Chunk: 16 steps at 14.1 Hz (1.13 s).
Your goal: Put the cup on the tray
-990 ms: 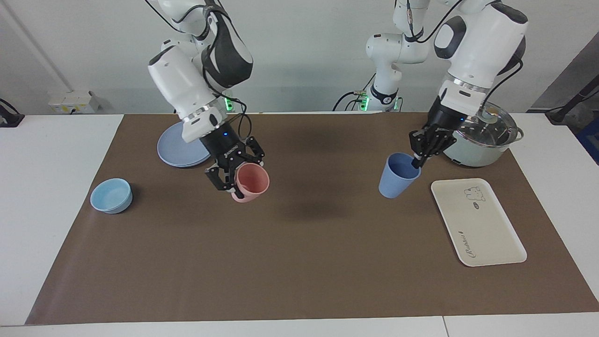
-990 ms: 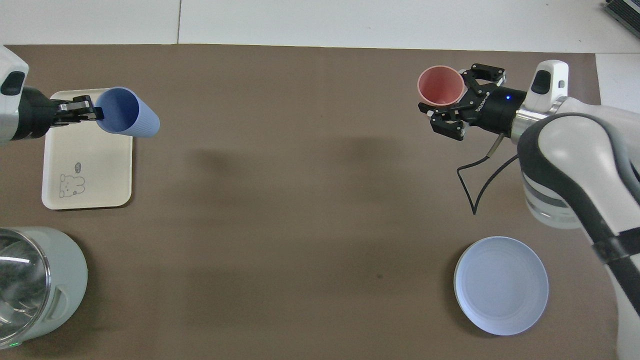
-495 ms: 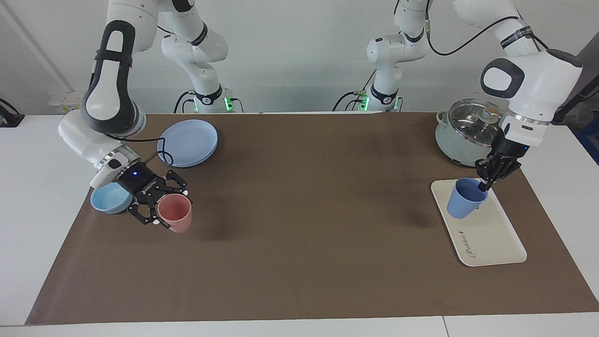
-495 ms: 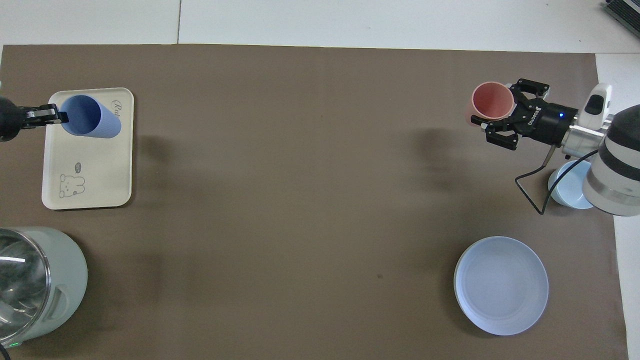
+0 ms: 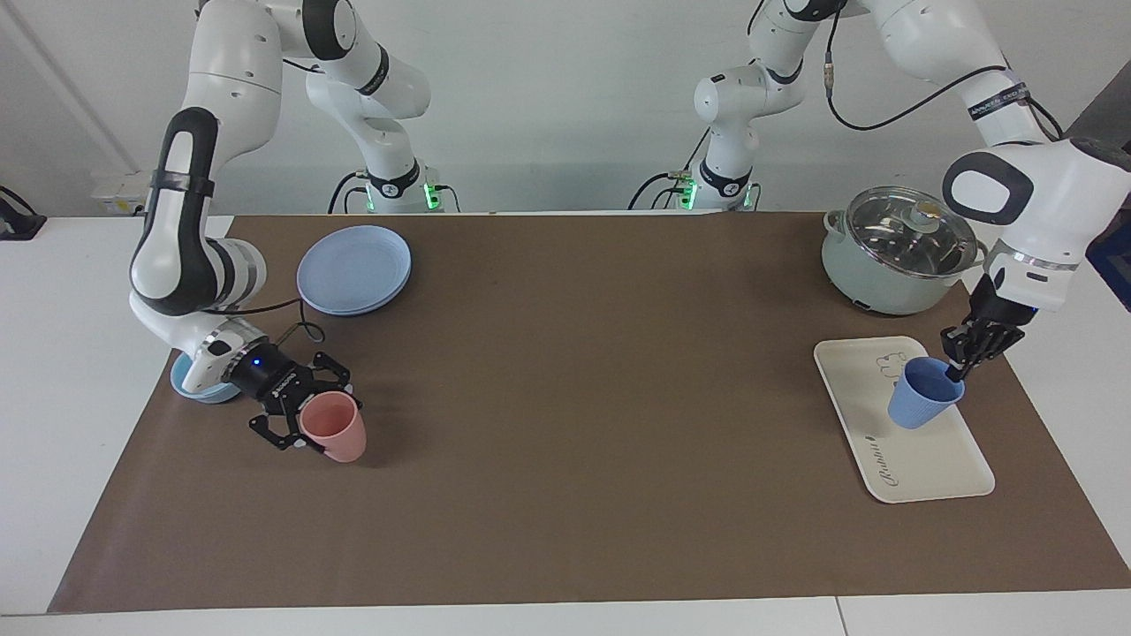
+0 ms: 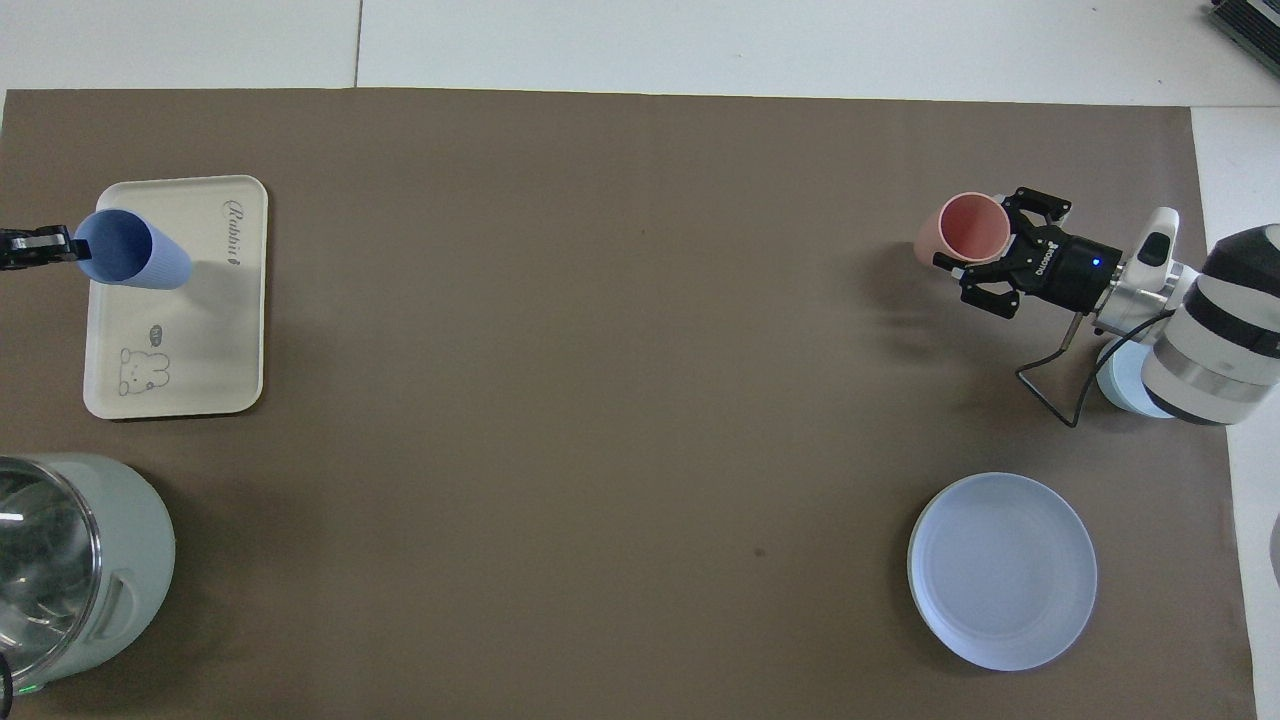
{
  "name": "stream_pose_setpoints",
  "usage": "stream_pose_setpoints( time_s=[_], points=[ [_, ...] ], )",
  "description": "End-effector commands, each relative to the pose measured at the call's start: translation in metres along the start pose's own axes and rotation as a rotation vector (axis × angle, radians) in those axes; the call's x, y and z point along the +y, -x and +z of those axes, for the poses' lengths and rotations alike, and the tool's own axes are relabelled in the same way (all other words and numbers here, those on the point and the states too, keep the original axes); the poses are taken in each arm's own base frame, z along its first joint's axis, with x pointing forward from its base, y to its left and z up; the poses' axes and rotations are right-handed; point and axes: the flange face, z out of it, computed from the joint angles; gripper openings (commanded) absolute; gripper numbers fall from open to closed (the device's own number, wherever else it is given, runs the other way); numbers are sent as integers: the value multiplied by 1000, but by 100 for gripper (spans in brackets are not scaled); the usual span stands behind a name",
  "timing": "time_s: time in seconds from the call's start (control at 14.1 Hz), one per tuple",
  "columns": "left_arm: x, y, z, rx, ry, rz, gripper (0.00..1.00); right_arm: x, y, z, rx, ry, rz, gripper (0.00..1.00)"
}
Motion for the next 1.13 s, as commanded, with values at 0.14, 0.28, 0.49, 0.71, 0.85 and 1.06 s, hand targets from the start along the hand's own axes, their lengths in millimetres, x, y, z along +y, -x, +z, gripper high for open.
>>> stream_pose_setpoints(
  time_s=[0.14,0.28,0.49,0.71,0.85,1.06],
  points=[
    [-10,-2,25,-14,1,17,0,-9,20,0,14,-2,-6,0],
    [-15,0,27,-22,5,25,0,-16,26,0,20,2,19,0],
    [-17,1,28,-25,5,61,100,-19,38,2,28,-12,-13,51],
    [-20,-1,21,-14,-4,94,100,-15,26,-6,54,-14,-16,100],
    [-6,-4,1,-3,-8,126,100,-14,13,-9,61,-11,-20,100],
    [26,-1,-39,-44,-7,191,100,-17,-20,-21,65,-5,27,100]
  ],
)
